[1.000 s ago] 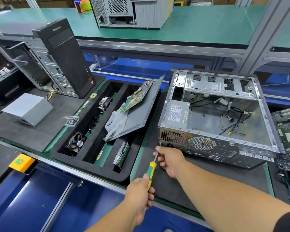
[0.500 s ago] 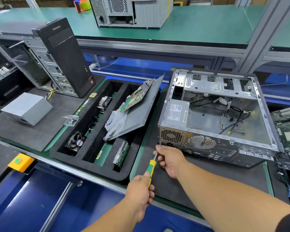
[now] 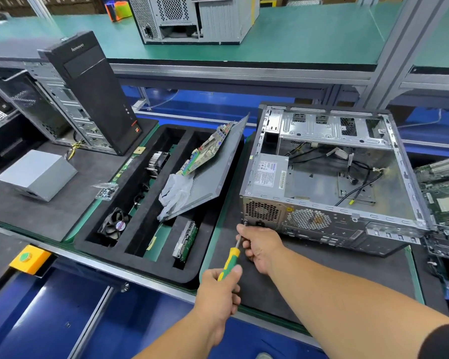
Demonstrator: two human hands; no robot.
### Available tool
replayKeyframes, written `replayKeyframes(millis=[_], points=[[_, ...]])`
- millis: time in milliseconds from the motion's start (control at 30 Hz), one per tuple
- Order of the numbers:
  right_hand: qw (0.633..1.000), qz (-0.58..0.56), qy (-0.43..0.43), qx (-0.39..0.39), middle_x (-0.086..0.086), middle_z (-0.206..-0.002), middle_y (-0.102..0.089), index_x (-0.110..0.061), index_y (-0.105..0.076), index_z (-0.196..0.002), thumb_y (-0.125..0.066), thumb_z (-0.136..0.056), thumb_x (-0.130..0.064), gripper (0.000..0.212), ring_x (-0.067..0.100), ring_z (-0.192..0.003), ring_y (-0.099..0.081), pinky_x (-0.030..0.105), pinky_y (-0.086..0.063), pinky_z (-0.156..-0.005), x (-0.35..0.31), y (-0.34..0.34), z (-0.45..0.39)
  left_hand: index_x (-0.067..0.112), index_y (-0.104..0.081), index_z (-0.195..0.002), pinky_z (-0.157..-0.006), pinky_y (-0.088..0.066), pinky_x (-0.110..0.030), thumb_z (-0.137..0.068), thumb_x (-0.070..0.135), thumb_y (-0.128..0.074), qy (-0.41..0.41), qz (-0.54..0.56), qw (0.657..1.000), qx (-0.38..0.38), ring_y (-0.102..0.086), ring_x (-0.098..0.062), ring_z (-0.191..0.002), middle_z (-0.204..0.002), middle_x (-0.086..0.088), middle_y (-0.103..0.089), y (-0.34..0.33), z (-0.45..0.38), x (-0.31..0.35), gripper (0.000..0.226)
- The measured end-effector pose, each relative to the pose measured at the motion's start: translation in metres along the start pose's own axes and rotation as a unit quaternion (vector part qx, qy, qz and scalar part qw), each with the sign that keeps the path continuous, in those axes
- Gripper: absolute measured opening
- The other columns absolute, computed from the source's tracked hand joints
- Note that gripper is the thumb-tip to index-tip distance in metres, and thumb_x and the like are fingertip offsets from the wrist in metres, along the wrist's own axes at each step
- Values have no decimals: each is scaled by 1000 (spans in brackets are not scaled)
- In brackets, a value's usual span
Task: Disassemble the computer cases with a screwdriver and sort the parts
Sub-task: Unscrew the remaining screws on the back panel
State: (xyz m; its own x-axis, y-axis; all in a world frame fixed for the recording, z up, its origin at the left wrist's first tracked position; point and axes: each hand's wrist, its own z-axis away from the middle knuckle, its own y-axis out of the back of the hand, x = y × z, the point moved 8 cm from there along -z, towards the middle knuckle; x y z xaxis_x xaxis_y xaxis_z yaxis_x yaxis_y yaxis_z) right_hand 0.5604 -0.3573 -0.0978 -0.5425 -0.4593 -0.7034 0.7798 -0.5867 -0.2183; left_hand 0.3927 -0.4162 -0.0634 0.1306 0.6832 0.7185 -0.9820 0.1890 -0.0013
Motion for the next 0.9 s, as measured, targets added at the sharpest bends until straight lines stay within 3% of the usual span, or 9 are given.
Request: replayKeyframes(millis=[100, 167, 267, 500, 633, 733, 800, 900], points=[[1000, 5, -1, 16, 2, -63, -68, -6, -71, -88, -78, -89, -20, 15, 5, -41, -41, 19, -28, -39, 1, 0, -1, 4, -56, -117, -47, -39, -27, -99, 22, -69, -11, -19, 1000, 22, -50, -13, -53, -76, -8, -63, 5, -4, 0, 28], [1000, -1, -9, 15, 3, -67, -71, -6, -71, -90, -78, -90, -21, 17, 6, -41, -43, 19, -29, -39, 1, 1, -2, 5, -60, -114, -48, -39, -27, -104, 32, -61, 12, -1, 1000, 22, -50, -13, -54, -75, -7, -65, 5, -3, -1, 29], [999, -21, -24, 8, 8, -78, -76, -7, -71, -91, -76, -92, -19, 13, 6, -44, -45, 20, -30, -39, 2, 3, -3, 2, -67, -108, -47, -36, -26, -106, 49, -50, 66, 48, 996, 17, -47, -13, -51, -70, -7, -65, 1, 0, -6, 49], [998, -45, -37, -5, 7, -74, -76, -6, -69, -95, -70, -96, -15, 9, 6, -44, -44, 20, -29, -36, 3, 2, -4, 3, -77, -106, -44, -27, -25, -106, 61, -38, 119, 89, 989, -4, -38, -14, -46, -62, -6, -57, -2, 1, -15, 69], [999, -37, -32, 12, 3, -70, -74, -10, -69, -90, -73, -94, -17, 10, 5, -43, -41, 18, -27, -38, 2, 2, -2, 11, -68, -113, -43, -29, -25, -102, 60, -52, 92, 83, 992, -4, -41, -15, -46, -65, -9, -59, -1, 0, -11, 53], [999, -21, -29, 27, 0, -69, -72, -12, -70, -85, -75, -93, -19, 12, 2, -41, -41, 19, -24, -41, 1, 1, -2, 7, -58, -115, -43, -33, -27, -96, 35, -72, 34, 42, 998, 18, -44, -13, -47, -71, -8, -60, 5, -4, -6, 37], [999, -11, -22, 37, 1, -71, -72, -12, -70, -78, -77, -92, -21, 18, 3, -41, -41, 20, -23, -43, 1, 1, -1, 1, -58, -115, -44, -35, -27, -96, 20, -72, 10, 13, 999, 29, -46, -12, -48, -73, -8, -60, 9, -7, -5, 30], [999, -20, -29, 39, 4, -78, -74, -12, -70, -77, -77, -91, -23, 20, 4, -44, -42, 21, -24, -43, 0, 1, -1, 5, -61, -111, -45, -36, -26, -102, 28, -65, 21, 3, 999, 31, -48, -11, -49, -72, -7, -65, 10, -4, -5, 25]])
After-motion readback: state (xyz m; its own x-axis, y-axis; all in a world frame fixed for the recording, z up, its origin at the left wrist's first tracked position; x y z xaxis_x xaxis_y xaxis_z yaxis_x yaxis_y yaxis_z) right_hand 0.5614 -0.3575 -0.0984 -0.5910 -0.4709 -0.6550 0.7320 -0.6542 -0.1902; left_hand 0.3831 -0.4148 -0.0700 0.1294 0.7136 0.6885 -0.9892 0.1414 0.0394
